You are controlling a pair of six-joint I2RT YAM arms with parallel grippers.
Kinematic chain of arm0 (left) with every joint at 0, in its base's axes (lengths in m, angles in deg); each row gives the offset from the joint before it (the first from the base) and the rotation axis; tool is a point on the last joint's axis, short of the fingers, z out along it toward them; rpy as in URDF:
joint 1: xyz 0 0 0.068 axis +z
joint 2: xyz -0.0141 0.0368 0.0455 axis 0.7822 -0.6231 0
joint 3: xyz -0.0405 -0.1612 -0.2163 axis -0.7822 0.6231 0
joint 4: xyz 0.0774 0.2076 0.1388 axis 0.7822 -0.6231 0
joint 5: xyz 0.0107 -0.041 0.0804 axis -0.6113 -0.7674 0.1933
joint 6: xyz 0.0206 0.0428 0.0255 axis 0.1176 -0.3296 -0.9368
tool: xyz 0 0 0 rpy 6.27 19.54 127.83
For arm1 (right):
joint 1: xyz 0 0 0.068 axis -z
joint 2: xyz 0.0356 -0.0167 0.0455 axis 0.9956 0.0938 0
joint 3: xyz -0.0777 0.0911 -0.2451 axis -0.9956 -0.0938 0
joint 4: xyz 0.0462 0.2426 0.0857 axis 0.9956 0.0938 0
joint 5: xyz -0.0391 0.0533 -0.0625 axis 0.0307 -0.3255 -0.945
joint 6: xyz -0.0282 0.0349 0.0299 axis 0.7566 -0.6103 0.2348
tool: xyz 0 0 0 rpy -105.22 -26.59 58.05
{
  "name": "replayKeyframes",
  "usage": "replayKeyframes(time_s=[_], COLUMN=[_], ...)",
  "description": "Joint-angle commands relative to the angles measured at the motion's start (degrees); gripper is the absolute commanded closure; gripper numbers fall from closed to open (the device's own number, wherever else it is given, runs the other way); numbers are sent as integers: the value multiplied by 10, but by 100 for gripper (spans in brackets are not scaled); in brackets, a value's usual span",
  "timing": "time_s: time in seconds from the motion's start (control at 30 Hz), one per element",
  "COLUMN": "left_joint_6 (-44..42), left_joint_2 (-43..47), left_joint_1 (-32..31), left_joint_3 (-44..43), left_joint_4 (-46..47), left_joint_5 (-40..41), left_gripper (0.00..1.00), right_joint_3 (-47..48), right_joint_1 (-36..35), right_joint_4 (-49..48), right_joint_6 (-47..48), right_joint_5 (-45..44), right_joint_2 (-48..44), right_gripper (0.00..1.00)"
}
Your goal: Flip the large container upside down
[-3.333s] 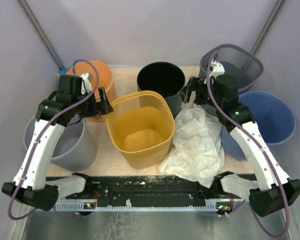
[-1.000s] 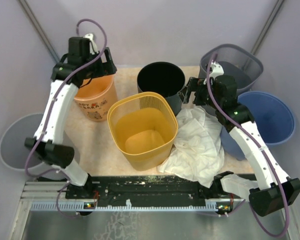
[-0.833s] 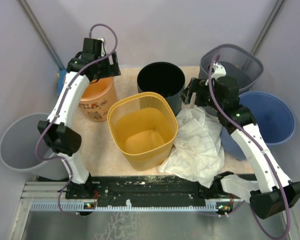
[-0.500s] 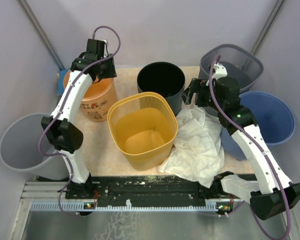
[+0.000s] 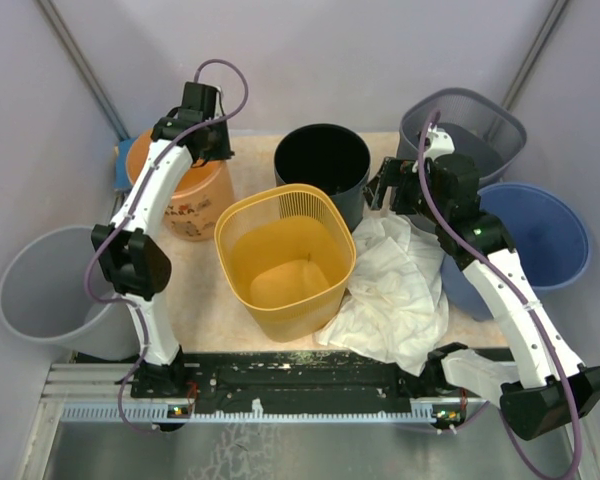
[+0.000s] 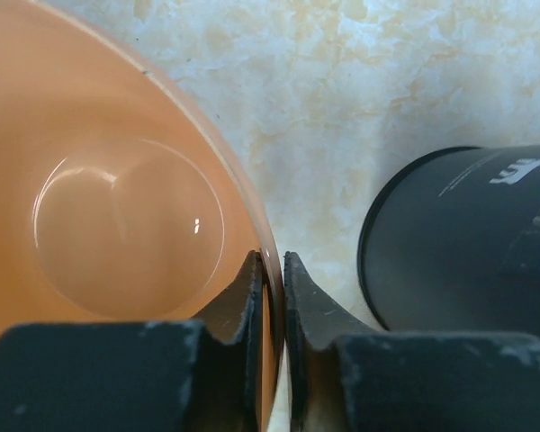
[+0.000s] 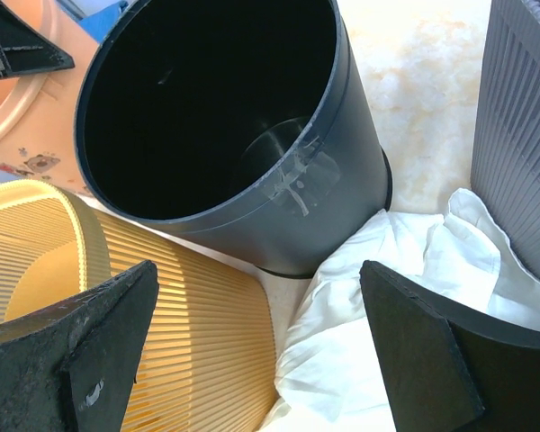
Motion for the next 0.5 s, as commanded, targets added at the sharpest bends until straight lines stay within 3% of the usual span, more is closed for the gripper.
replayKeyframes(time_s=[0.0, 0.07, 0.27, 0.47], left_joint_6=[-4, -5, 25, 143], left_joint_2=[-1, 1, 20, 78], left_joint_1=[1, 1, 14, 77], left_joint_3=[-10, -27, -102, -21], left_joint_4=[8, 6, 23, 194], left_joint_5=[-17, -28, -129, -293], left_gripper=[94, 100, 100, 100], right_joint_3=[16, 18, 19, 15], right_joint_1=[-1, -1, -1, -1], right_joint_4=[-13, -12, -12, -13], right_joint_6=[0, 0, -2, -3], right_joint_5=[-6, -6, -5, -6], right_joint_2=[-4, -4, -5, -10], right_gripper=[6, 6, 6, 6])
